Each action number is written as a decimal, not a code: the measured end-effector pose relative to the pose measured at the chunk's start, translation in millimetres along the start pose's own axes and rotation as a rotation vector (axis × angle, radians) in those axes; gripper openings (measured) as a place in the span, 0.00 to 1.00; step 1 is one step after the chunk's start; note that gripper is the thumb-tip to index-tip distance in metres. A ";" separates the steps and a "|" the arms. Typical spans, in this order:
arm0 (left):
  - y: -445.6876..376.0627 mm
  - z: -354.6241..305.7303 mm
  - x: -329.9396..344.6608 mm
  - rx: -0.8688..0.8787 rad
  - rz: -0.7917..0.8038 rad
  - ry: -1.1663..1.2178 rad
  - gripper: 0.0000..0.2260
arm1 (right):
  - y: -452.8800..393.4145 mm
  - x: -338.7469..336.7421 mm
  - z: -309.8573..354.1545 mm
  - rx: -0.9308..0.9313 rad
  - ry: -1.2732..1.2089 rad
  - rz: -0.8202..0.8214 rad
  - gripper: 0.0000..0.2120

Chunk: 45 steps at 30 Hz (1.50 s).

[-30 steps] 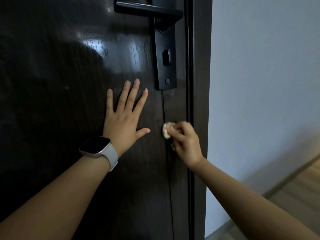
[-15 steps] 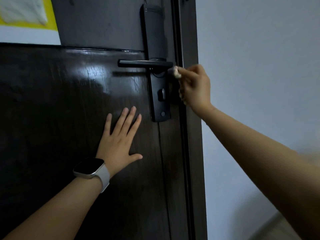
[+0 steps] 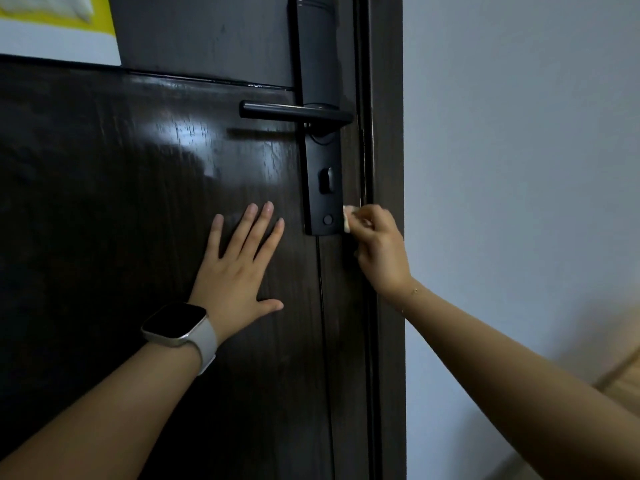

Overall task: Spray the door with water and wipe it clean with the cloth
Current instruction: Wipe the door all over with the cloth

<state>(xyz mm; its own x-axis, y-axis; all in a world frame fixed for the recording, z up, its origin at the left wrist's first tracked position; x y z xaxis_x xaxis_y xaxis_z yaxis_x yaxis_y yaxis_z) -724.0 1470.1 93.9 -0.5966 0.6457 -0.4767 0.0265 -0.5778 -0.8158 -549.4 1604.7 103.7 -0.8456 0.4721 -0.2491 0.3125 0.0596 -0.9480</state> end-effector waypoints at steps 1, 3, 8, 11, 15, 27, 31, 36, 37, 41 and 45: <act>-0.1 0.5 0.2 -0.001 0.006 -0.002 0.60 | -2.1 -2.9 1.7 -0.028 0.006 0.013 0.25; -1.0 0.7 0.1 -0.001 0.010 -0.003 0.61 | -28.8 -13.0 0.6 -0.075 0.026 0.023 0.22; -0.3 0.1 2.5 0.000 0.006 0.002 0.61 | -124.8 -29.3 -23.3 0.065 0.061 0.004 0.07; -0.4 0.7 4.0 0.002 -0.006 0.004 0.60 | -109.9 -27.5 -18.0 0.112 0.055 -0.097 0.10; 1.3 -0.6 3.9 0.004 -0.008 -0.005 0.60 | -18.1 -8.7 11.8 0.107 -0.067 -0.064 0.22; 63.1 -5.9 8.3 -0.141 0.016 0.041 0.48 | 50.6 -5.5 70.7 0.027 -0.143 0.114 0.18; 79.4 -3.1 23.0 -0.131 0.043 0.073 0.49 | 10.6 11.8 80.9 0.043 -0.086 -0.001 0.20; 80.1 -2.1 25.3 -0.098 0.006 0.103 0.47 | 50.6 40.3 95.0 0.047 -0.029 0.015 0.28; 81.3 -2.7 24.8 -0.085 0.001 0.106 0.46 | 67.3 43.5 97.5 0.054 -0.025 0.016 0.27; 98.4 -7.3 25.3 -0.040 0.003 0.115 0.43 | 149.9 59.4 113.4 0.154 -0.057 0.158 0.30; 145.5 -25.8 36.0 0.063 0.027 0.147 0.42 | 232.8 65.5 130.5 0.269 -0.122 0.325 0.19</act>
<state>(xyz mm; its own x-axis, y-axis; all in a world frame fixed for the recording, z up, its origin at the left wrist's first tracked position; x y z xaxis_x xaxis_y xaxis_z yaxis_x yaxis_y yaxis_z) -720.9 1422.2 -50.4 -0.4725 0.6929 -0.5446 -0.0122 -0.6230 -0.7821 -588.6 1534.7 -159.2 -0.7718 0.3200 -0.5495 0.4607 -0.3142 -0.8301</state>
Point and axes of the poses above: each hand's wrist, its own y-axis away from the middle knuckle, its own x-axis out of the palm, z = x × y, the point moved 6 cm from there along -y, towards the middle knuckle, and after that the axes turned 12 degrees about -x, right-handed, at the moved point
